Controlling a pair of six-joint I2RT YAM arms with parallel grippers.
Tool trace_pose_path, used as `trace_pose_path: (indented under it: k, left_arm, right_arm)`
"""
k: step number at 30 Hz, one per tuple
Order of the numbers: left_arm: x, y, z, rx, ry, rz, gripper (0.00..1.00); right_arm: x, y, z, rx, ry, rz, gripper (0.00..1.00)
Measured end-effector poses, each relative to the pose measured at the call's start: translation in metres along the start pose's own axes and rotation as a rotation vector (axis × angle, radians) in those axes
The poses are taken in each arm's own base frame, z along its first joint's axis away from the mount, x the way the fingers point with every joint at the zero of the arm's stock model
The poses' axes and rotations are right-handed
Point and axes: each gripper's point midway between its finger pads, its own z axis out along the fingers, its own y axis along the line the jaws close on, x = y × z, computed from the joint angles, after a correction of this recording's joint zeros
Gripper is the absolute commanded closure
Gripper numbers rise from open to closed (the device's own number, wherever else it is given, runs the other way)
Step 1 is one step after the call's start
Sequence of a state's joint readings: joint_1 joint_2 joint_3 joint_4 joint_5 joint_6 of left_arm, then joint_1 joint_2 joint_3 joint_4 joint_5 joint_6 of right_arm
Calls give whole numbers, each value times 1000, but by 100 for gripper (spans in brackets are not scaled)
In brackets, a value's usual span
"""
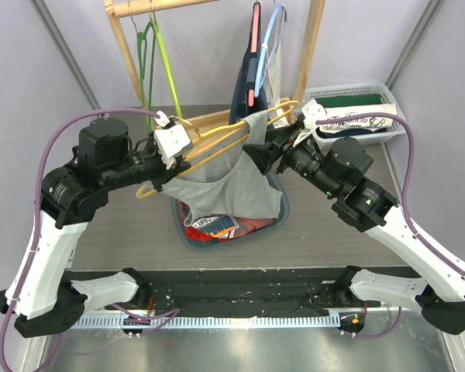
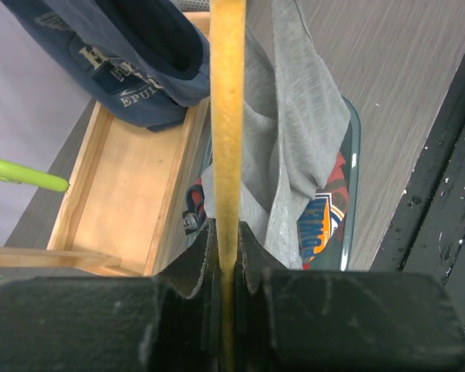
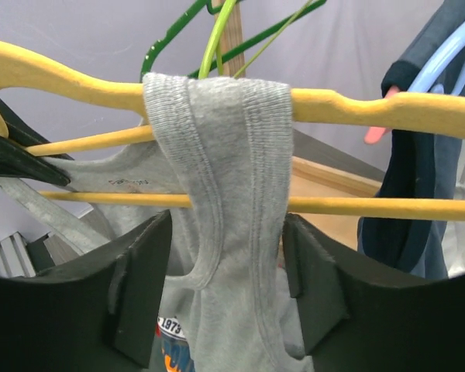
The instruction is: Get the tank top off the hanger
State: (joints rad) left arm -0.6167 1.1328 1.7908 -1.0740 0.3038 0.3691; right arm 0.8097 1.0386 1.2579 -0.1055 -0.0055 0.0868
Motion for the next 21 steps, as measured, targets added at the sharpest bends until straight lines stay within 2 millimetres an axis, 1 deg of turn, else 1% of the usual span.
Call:
trace_pose_path:
  k: [1,3,6,7,8,12,16,21]
  left_arm:
    - [-1,-1,-2,1,-6,2,93]
    - [-3,-2,-5,3,-16,3,92]
    - [-4,-4,-9,8,-28,6,92]
    - [-4,-5,-9,9,-30,7,92]
    - [-4,-5,-10,11,-31,7,91]
    - [0,-8,-10,17,-24,6,91]
    - [15,-11,-6,24,9,3,88]
    - [33,-12,-1,21,61,13,87]
  right_arm:
    - [-2,1,0,-2,-8,3,48]
    - [-5,2,1,-6,-19,7,53]
    - [-9,3,3,-13,-29,18,73]
    - [-10,4,4,-17,-31,20,90]
    - [-10,5,5,-20,-31,22,98]
    - [-13,8,6,-33,-33,32,99]
    - [-19,9,4,-37,-46,36,99]
    - [-34,-1,-11,25,-82,30,99]
